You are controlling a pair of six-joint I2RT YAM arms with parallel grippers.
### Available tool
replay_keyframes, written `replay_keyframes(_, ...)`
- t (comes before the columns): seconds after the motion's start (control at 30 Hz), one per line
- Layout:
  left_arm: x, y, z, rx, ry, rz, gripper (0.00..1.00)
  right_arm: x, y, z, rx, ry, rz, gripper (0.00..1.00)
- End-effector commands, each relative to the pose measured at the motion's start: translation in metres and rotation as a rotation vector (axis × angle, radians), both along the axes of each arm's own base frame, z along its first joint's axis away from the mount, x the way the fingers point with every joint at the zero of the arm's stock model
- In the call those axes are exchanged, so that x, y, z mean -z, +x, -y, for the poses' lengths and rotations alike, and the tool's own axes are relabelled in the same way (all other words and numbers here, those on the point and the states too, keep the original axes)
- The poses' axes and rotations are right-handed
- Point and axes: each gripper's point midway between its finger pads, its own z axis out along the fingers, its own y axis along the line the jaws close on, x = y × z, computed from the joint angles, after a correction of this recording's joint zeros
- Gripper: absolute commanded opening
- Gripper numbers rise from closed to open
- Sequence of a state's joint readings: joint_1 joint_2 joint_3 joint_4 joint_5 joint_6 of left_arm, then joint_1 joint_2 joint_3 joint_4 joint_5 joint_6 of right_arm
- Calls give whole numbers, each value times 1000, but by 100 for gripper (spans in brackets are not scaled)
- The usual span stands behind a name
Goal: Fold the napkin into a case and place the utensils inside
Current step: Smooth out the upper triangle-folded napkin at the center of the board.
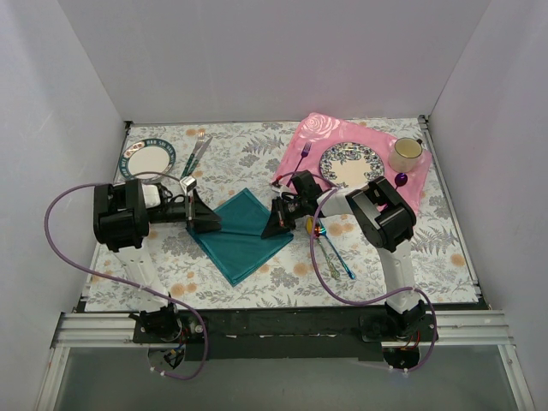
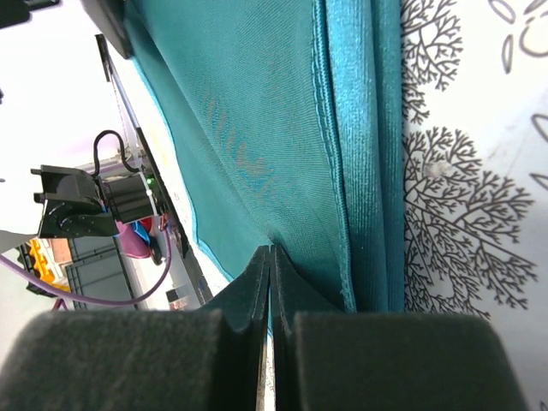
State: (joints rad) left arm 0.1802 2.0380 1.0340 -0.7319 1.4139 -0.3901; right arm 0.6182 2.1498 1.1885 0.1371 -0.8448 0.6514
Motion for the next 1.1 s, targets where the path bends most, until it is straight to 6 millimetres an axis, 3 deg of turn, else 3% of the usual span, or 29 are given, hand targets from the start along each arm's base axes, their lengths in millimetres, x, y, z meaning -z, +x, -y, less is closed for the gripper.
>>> replay_keyframes(0.0,-25,9,5,51,106,180,59,10,1,5,8,-59,22,2)
replay_keyframes(0.03,-32,11,8,57,163,229,56,10,2,5,8,-58,26,2)
replay_keyframes(0.07,-18,19,3,29,275,283,53,10,1,5,5,-59,26,2)
replay_keyframes(0.1,-19,21,5,10,302,282,46,9,2,5,4,-56,29,2)
replay_keyframes(0.23,-23,17,19,55,354,352,34,4,3,3,-9,-41,48,3)
replay_keyframes(0.4,2,9,34,80,397,284,30,-8,5,-3,-21,-11,76,4)
replay_keyframes(0.57,31,14,31,46,431,146,22,-26,7,-9,-36,31,108,9)
replay_keyframes(0.67,41,11,30,42,440,104,20,-50,4,-18,-54,95,132,21)
replay_keyframes(0.7,43,11,30,41,446,99,19,-58,4,-22,-57,116,143,30)
replay_keyframes(0.83,45,9,29,40,453,95,18,-88,-12,-47,-88,215,144,51)
replay_keyframes(0.9,45,10,29,40,455,94,18,-91,-14,-55,-95,227,136,59)
replay_keyframes(1.07,48,9,28,41,459,86,18,-73,-17,-68,-81,243,42,66)
